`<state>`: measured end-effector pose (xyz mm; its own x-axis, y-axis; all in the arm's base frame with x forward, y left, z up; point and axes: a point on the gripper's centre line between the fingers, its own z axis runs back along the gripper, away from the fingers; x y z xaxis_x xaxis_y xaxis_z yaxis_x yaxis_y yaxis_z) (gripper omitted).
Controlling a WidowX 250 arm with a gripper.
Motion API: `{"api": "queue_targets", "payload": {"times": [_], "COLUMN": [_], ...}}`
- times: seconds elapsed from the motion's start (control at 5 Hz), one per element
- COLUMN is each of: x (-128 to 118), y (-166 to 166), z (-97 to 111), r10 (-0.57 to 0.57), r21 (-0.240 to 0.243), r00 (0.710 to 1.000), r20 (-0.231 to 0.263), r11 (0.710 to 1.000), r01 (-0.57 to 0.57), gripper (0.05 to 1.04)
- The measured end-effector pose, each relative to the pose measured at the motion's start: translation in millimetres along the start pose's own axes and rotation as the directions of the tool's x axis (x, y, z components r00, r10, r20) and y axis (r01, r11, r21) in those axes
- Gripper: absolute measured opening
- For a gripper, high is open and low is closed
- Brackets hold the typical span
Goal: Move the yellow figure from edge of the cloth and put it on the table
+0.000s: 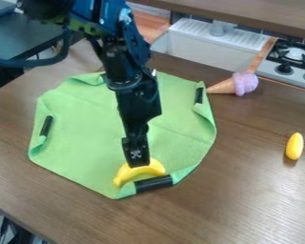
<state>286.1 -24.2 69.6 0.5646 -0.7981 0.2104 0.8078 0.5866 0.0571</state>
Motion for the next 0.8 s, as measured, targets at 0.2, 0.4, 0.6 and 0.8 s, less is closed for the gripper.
{"api": "queue_targets", "payload": {"times": [0.2, 0.4, 0.6, 0.8], "x": [-0.8, 0.9, 5.3, 5.0], "y": [-0.4, -3.8, -8.6, -9.6], "z": [-3.9, -12.2, -23.6, -26.8], "r10": [0.011, 0.005, -0.008, -0.005], "r21": [-0.004, -0.015, -0.016, -0.009], "r00": [1.000, 0.999, 0.998, 0.998], "r20": [-0.012, -0.032, -0.058, -0.063], "r11": [1.000, 1.000, 1.000, 1.000], "r01": [-0.011, -0.005, 0.007, 0.004], "gripper": [1.000, 1.000, 0.961, 0.696]}}
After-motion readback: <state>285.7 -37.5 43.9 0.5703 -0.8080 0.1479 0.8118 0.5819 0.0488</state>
